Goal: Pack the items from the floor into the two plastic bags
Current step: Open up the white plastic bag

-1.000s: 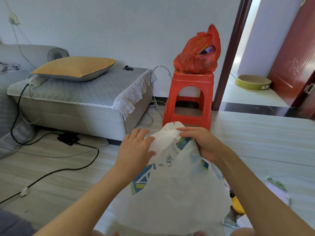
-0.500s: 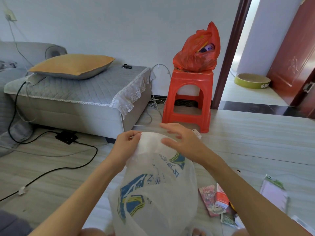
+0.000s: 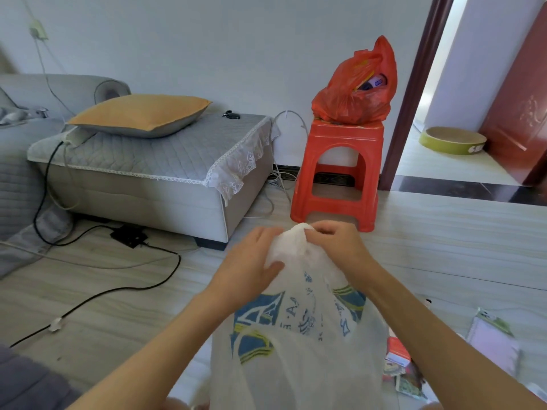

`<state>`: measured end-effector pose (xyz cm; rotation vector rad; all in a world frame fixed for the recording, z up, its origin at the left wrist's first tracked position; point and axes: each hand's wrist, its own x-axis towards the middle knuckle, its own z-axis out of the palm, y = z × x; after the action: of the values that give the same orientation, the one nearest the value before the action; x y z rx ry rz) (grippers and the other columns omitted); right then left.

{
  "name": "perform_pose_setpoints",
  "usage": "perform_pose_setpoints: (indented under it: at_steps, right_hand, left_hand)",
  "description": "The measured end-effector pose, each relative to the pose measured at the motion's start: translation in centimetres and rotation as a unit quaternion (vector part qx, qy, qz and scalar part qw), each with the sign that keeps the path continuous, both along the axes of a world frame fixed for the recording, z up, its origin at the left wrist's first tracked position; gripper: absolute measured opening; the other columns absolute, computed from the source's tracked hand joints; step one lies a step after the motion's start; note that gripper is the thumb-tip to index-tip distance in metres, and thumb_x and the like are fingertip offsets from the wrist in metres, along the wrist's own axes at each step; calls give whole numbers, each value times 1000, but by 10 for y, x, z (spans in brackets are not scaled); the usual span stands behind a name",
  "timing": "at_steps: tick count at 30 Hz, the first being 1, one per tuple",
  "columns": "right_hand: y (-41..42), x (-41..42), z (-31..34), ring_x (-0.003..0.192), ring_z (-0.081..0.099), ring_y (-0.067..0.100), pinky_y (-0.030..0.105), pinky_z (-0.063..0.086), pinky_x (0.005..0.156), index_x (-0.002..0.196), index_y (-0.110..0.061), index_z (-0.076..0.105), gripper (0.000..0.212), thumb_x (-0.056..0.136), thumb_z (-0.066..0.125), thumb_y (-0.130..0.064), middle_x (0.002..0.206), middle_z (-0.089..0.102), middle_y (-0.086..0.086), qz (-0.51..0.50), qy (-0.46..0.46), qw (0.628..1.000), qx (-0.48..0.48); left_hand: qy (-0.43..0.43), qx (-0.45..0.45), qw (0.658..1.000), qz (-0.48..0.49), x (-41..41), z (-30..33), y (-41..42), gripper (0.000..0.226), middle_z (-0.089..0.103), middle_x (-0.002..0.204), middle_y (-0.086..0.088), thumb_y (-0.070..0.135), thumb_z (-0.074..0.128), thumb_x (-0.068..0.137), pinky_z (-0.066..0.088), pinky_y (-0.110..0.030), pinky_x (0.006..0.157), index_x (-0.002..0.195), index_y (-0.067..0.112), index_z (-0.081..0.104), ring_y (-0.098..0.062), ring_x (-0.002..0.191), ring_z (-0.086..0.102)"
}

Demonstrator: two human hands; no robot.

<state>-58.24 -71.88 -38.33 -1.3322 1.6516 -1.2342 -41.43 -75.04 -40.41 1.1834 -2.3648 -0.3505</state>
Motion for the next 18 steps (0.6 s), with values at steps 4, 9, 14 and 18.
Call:
perform_pose_setpoints:
  at_steps: [4, 9, 14, 18]
  right_hand:
    - [4, -10, 11, 67, 61, 12, 28, 52, 70, 79, -19, 71, 10, 85, 63, -20, 77, 69, 0, 11, -35, 999, -17]
    - [5, -32, 10, 57, 65, 16, 23, 55, 55, 75, -12, 73, 22, 82, 66, -32, 65, 71, 1, 12, -76, 996, 45]
    - [2, -41, -11, 67, 59, 25, 29, 48, 63, 87, 9, 66, 46, 87, 60, -37, 75, 63, 25, -28, -13, 998, 49]
    - [2, -29, 1, 96, 53, 5, 15, 39, 78, 111, -19, 61, 30, 88, 56, -37, 111, 57, -5, -3, 106, 993, -59]
  left_hand:
    - [153, 90, 982, 62, 12, 6, -9, 23, 63, 86, 0, 6, 46, 92, 37, -13, 60, 99, 19, 63, -11, 75, 54]
    - [190, 214, 958, 13, 24, 11, -14, 20, 65, 83, 0, 10, 49, 94, 45, -11, 64, 91, 22, 65, -7, 72, 58]
    - [241, 346, 907, -19, 27, 17, -12, 20, 71, 89, -14, 20, 52, 93, 52, -24, 63, 98, 13, 69, -20, 75, 67]
    - [306, 370, 877, 27, 24, 24, -13, 43, 69, 78, -17, 36, 54, 88, 51, -25, 62, 91, -4, 69, -25, 66, 62]
